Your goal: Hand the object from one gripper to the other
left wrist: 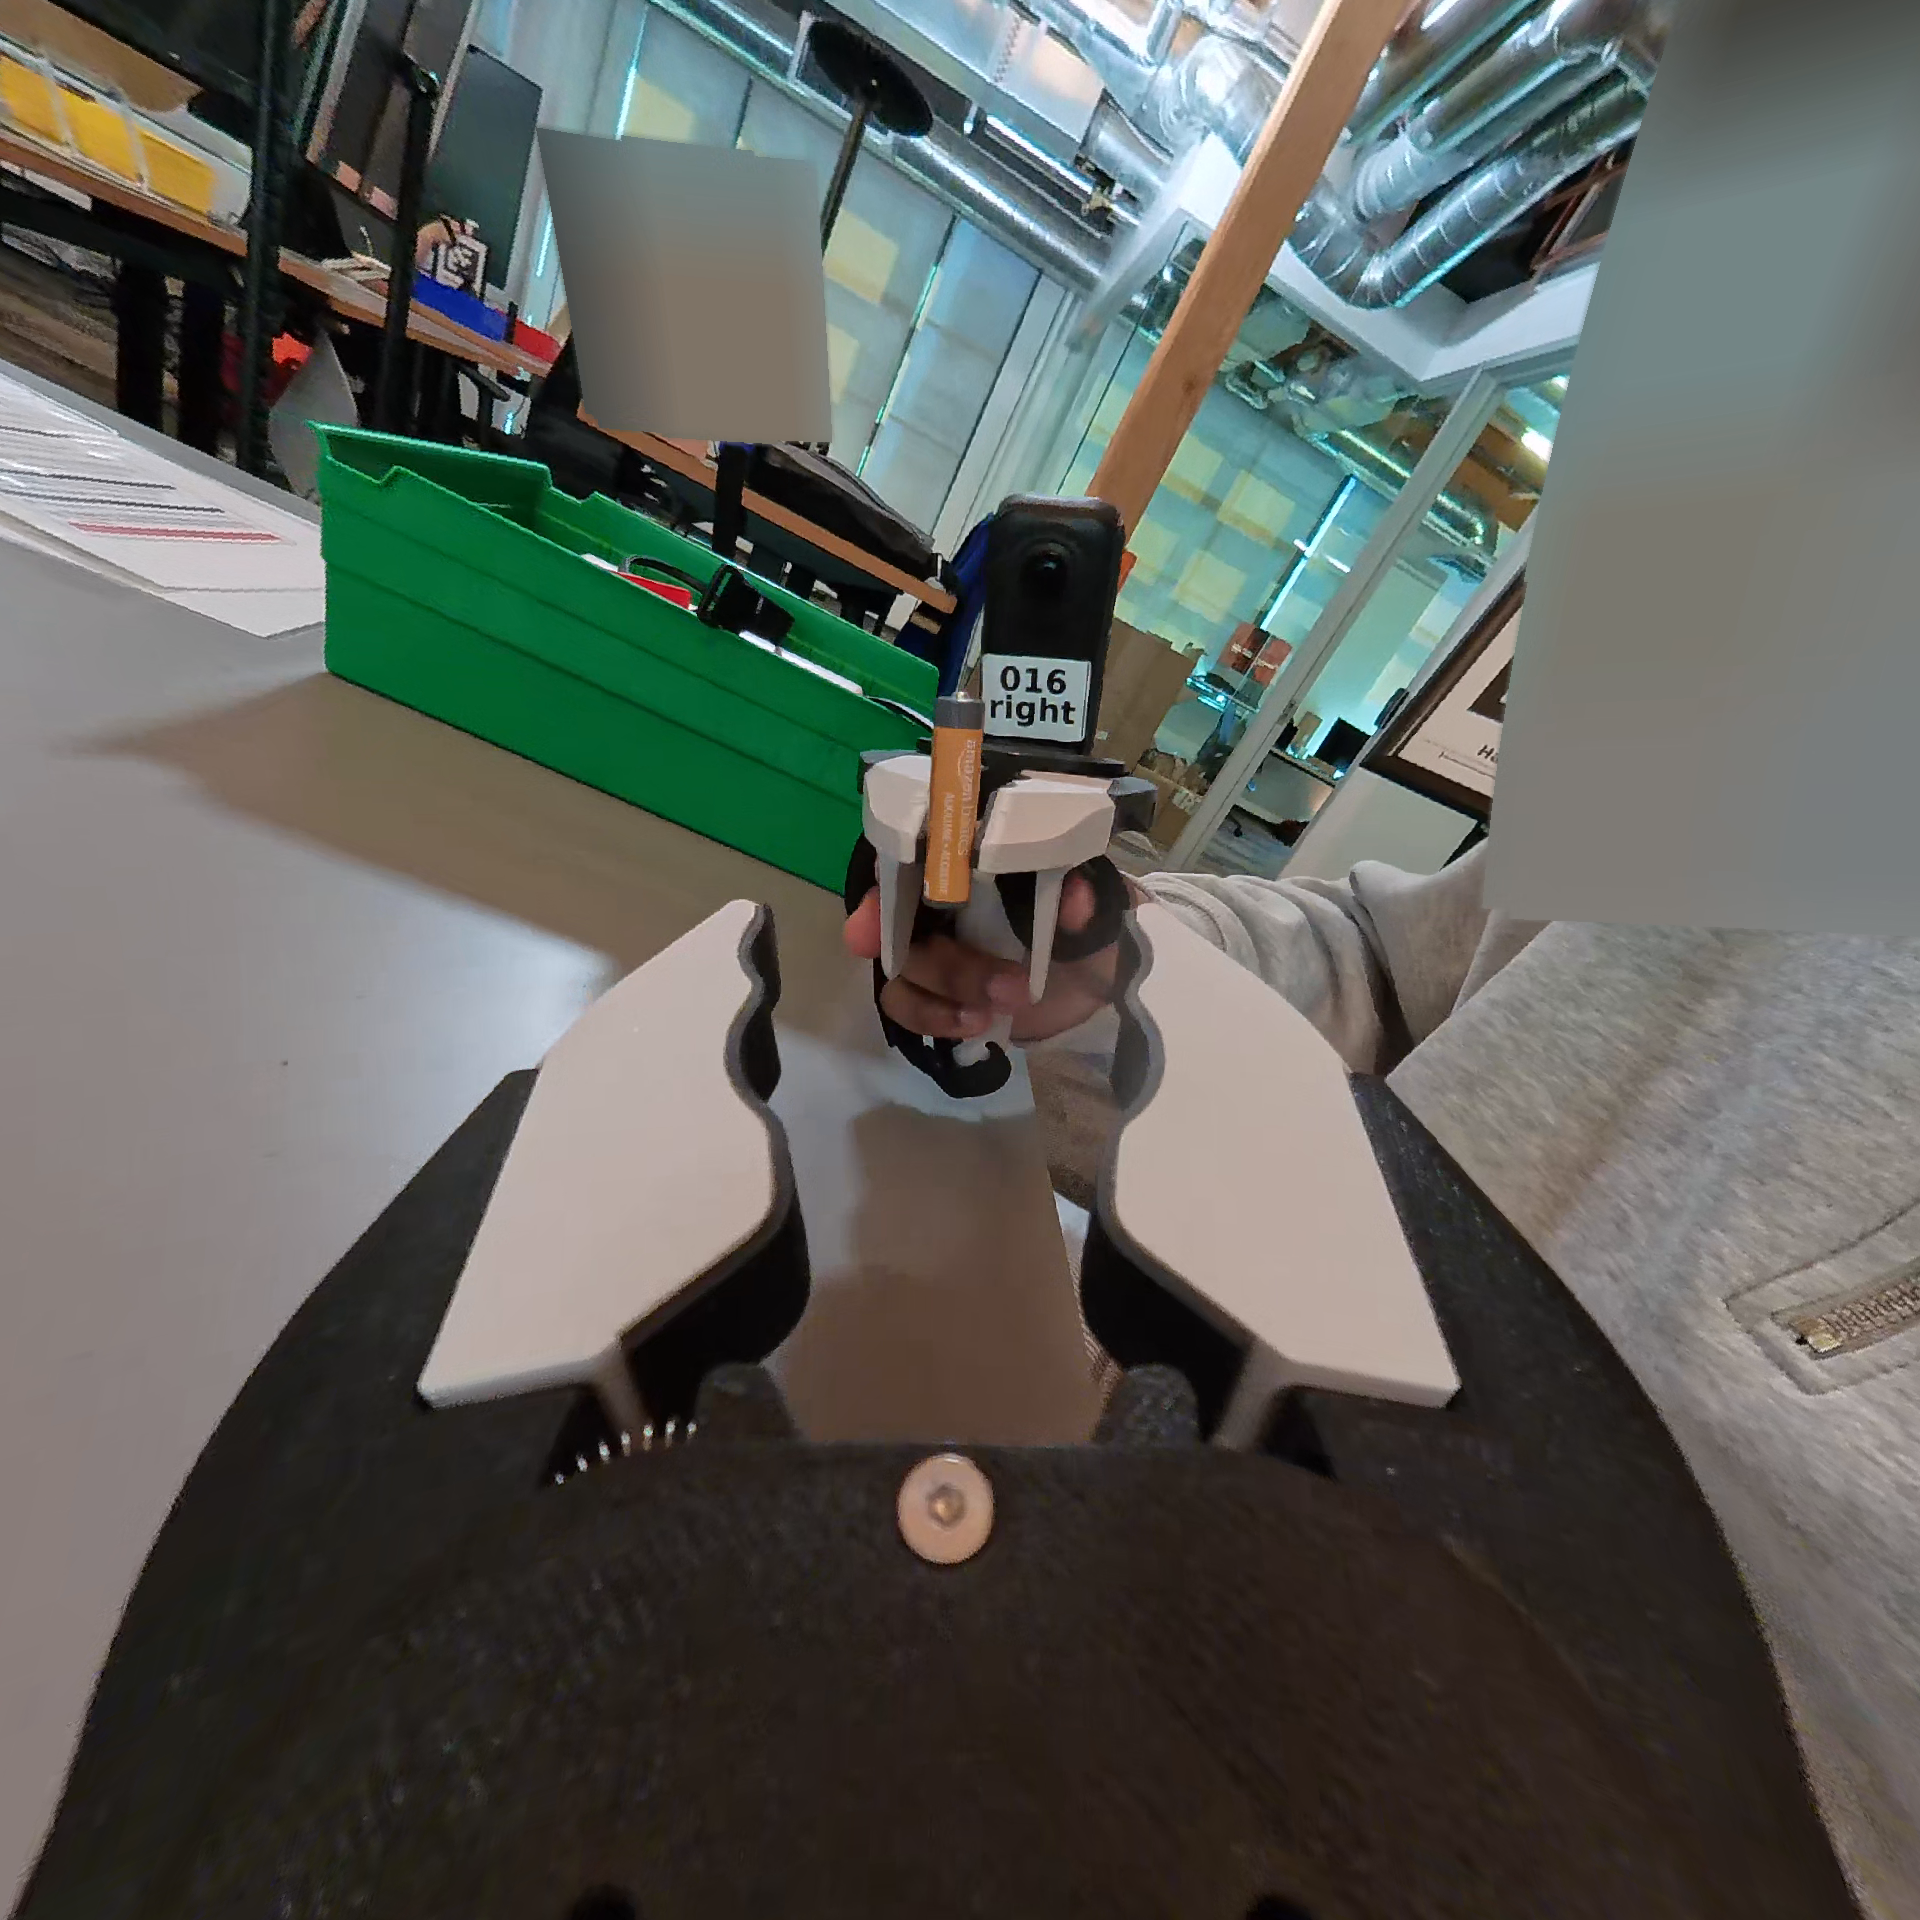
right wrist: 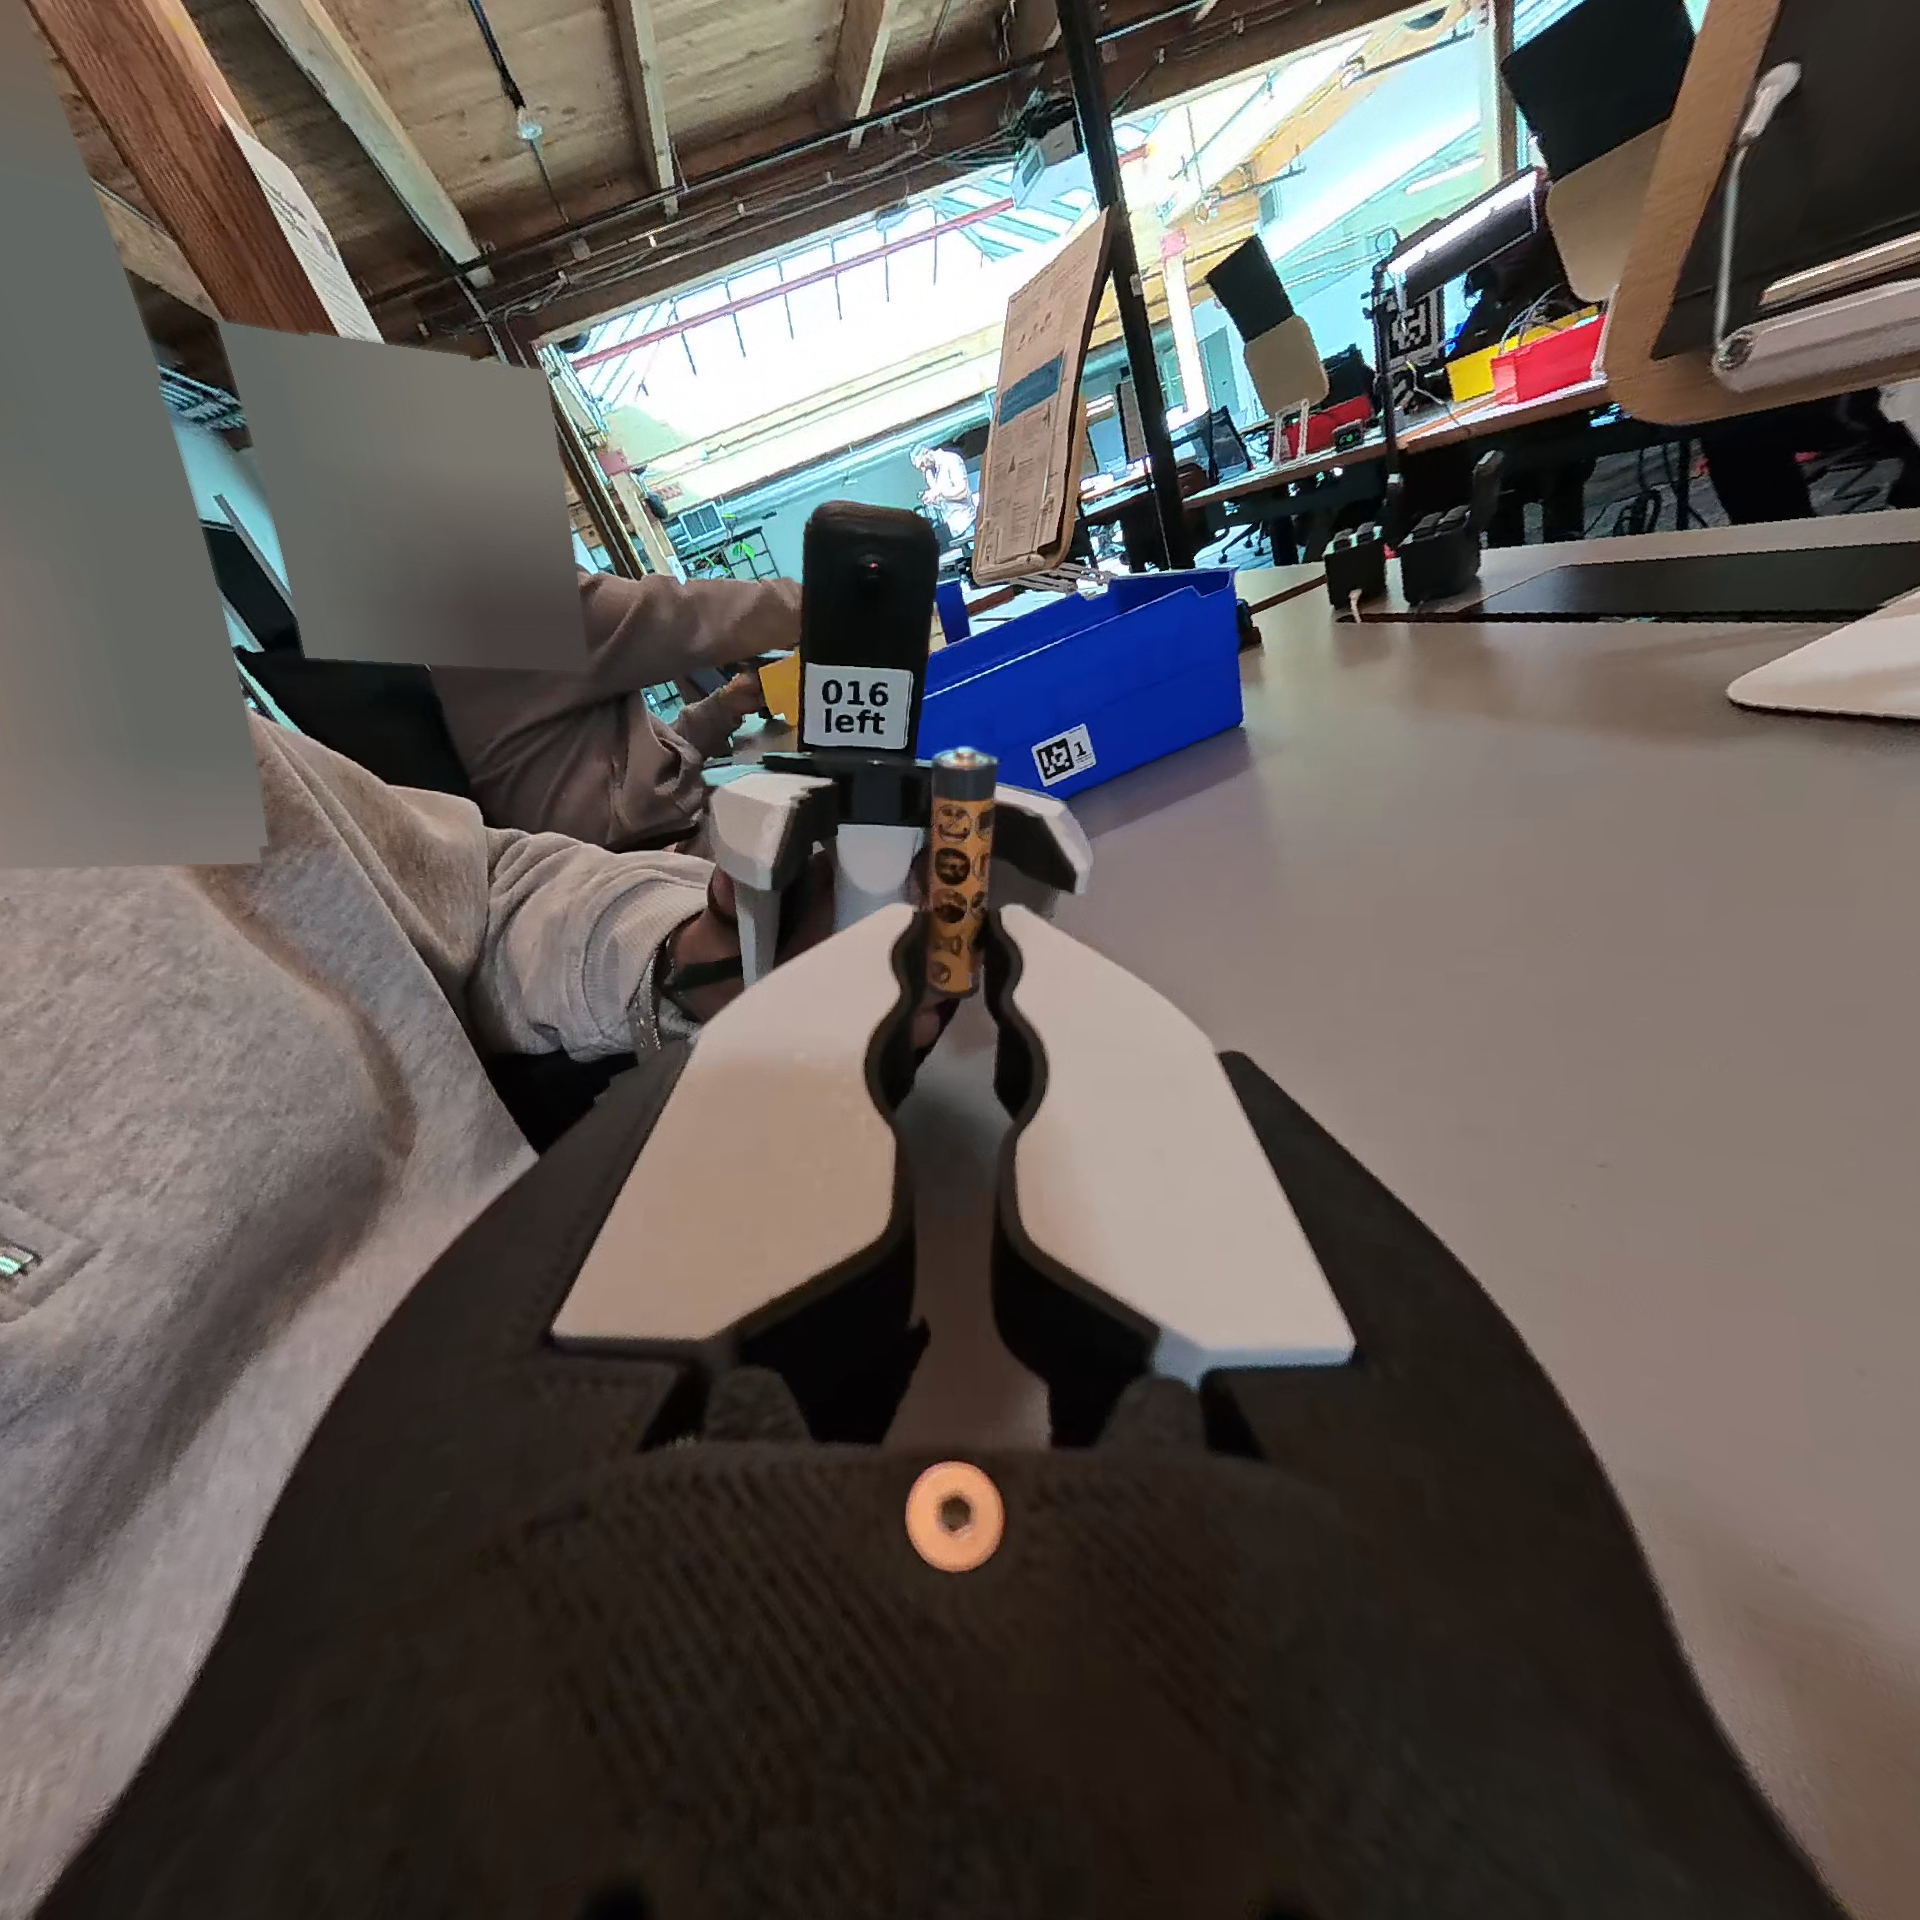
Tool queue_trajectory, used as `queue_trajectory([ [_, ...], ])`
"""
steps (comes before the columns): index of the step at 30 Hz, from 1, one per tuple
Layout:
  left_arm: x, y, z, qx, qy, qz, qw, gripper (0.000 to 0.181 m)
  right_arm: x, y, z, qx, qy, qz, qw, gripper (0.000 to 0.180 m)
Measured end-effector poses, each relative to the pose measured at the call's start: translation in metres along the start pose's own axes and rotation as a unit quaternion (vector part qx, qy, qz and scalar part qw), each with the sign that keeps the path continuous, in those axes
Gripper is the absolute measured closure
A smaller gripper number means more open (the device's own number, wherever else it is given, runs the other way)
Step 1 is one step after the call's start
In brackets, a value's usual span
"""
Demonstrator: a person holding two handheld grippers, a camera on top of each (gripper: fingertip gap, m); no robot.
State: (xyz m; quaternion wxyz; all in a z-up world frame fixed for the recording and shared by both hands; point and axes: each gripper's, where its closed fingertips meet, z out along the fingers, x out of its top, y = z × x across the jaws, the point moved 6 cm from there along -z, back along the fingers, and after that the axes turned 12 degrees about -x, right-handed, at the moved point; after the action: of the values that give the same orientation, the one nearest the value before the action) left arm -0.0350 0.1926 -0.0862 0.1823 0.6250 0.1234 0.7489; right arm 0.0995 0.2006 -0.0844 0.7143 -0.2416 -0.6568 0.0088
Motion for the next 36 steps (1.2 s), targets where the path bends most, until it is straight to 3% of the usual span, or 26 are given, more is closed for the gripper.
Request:
queue_trajectory([
  [4, 0.001, 0.000, -0.001, -0.004, 0.007, -0.004, 1.000, 0.123, -0.006, -0.006, 0.004, 0.005, -0.021, -0.023, 0.999, 0.169],
  [15, -0.004, 0.013, 0.005, -0.052, -0.036, 0.027, 0.998, 0.168, -0.025, -0.026, 0.017, 0.031, -0.070, -0.053, 0.996, 0.169],
  [18, -0.004, 0.014, 0.005, -0.042, -0.045, 0.051, 0.997, 0.172, -0.025, -0.027, 0.017, 0.032, -0.066, -0.048, 0.996, 0.169],
  [20, -0.002, 0.016, 0.005, -0.044, -0.042, 0.055, 0.997, 0.171, -0.024, -0.025, 0.017, 0.026, -0.059, -0.051, 0.997, 0.151],
  [24, -0.001, 0.013, 0.002, -0.043, -0.030, 0.035, 0.998, 0.171, -0.012, -0.011, 0.016, -0.056, 0.008, -0.095, 0.994, 0.083],
  [26, -0.001, 0.009, 0.001, -0.044, -0.025, 0.007, 0.999, 0.171, -0.007, -0.012, 0.012, -0.074, 0.035, -0.162, 0.983, 0.074],
  [32, -0.009, -0.001, 0.000, -0.078, -0.006, -0.118, 0.990, 0.172, -0.016, -0.037, 0.011, -0.035, 0.025, -0.389, 0.920, 0.103],
  [36, -0.014, -0.003, 0.002, -0.117, 0.003, -0.196, 0.974, 0.171, -0.028, -0.046, 0.014, -0.015, 0.001, -0.448, 0.894, 0.111],
])
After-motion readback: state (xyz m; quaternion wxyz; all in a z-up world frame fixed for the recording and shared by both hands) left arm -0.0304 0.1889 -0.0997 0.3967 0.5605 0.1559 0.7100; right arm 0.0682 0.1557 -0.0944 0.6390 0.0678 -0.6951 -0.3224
